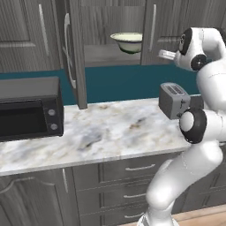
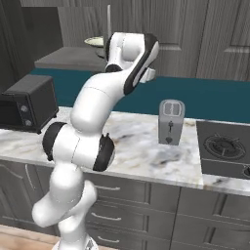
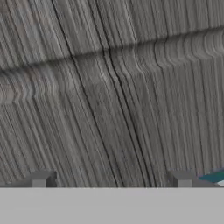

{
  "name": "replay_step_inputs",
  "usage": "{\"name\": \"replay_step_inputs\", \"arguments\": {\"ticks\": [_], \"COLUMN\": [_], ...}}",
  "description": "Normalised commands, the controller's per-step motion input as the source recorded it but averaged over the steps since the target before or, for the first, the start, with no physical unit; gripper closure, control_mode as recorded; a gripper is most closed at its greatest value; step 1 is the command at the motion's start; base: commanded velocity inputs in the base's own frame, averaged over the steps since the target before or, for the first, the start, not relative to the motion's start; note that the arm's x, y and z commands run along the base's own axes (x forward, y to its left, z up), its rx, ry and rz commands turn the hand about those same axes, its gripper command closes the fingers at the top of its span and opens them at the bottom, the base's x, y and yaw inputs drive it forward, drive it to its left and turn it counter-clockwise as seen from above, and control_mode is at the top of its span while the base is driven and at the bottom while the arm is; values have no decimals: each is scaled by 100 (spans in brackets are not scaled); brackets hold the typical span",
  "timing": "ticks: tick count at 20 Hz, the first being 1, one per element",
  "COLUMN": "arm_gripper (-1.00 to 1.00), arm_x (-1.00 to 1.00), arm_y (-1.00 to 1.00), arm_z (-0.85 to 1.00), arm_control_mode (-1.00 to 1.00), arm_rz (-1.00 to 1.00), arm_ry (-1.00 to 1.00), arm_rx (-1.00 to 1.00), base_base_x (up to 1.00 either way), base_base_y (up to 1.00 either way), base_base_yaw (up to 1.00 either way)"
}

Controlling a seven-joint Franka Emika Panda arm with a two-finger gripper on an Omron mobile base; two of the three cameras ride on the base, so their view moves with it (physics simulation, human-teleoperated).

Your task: Pick the mug and place it in the sink. Pick the bowl and place it in the open cabinet and then close the cabinet.

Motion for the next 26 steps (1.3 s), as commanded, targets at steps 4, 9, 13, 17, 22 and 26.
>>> {"name": "replay_step_inputs", "arguments": {"ticks": [4, 9, 13, 17, 22, 26], "arm_gripper": [-100, -100, -100, -100, -100, -100], "arm_x": [-79, -95, -100, -100, -100, -97], "arm_y": [-2, 19, 67, 76, 31, 16], "arm_z": [-6, 14, 31, 34, 66, 62], "arm_control_mode": [-100, -100, -100, -100, -100, -100], "arm_rz": [-13, -17, -22, -20, -20, -14], "arm_ry": [2, 0, 0, -2, -3, 0], "arm_rx": [12, 5, 14, 7, 0, 4], "base_base_x": [0, 0, 0, 0, 0, 0], "base_base_y": [0, 0, 0, 0, 0, 0], "base_base_yaw": [0, 0, 0, 0, 0, 0]}}
